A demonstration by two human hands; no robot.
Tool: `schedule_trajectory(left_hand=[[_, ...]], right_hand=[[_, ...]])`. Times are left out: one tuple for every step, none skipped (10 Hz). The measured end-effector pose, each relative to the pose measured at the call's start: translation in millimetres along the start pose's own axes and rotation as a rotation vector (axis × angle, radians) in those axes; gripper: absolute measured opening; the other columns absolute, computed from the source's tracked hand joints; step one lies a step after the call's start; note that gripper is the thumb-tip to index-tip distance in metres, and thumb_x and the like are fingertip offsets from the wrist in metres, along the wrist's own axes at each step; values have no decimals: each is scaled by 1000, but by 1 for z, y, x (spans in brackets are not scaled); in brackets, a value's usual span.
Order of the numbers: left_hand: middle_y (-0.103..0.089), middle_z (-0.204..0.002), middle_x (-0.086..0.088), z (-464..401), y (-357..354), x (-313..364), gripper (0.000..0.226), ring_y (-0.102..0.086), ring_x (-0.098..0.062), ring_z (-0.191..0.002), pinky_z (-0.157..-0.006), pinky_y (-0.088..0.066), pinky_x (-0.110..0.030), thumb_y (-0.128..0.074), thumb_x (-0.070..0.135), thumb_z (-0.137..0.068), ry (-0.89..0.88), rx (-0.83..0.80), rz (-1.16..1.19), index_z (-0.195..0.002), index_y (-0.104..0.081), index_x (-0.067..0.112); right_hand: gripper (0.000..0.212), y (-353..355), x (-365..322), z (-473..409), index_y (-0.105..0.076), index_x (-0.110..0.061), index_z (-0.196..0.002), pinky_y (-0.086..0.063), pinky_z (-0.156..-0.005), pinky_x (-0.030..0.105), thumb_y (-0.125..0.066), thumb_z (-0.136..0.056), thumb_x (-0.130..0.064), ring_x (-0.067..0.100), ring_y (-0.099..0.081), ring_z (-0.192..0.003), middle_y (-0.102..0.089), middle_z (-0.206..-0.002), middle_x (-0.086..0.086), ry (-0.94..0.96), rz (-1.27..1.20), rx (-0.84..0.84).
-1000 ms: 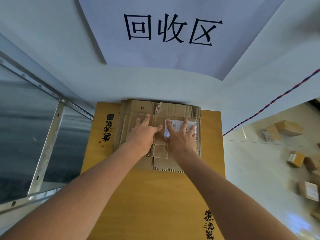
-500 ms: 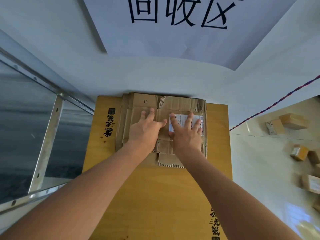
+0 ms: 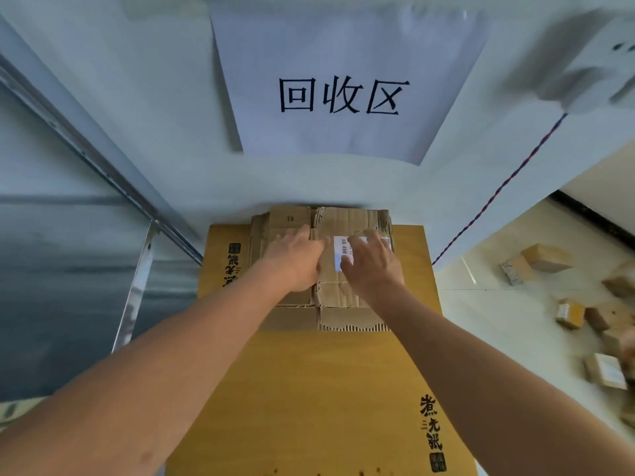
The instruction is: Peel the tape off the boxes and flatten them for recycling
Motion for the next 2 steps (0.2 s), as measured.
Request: schedule_trajectory(left_hand=[[-48,-144,-12,22,29,3,57,-45,-36,-136,-110,-43,-54,-56,32,-100,-43,105,-19,-154,-38,27],[-49,-144,-9,46,51,8,50,-46,-35,-136,-112,-41,-52,-49,36,-104,-86,178,-53,-152,-41,26]], right_hand=[[36,34,-12,16,-59,-17,-134,-46,-101,38,-48,-105,-36,27,-53,-130,-52,-146,5,32,-51,88],[46,60,-33,40,-55,-20,-141,-45,-105,40,-47,-105,-46,27,-51,-135,-50,-152,4,107,-83,125]])
Point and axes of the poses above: each hand's wrist, its own z-axis away from the middle knuckle, its own y-axis out of the back of the hand, x = y × z, the point moved 10 cm from there along -z, towards the middle knuckle
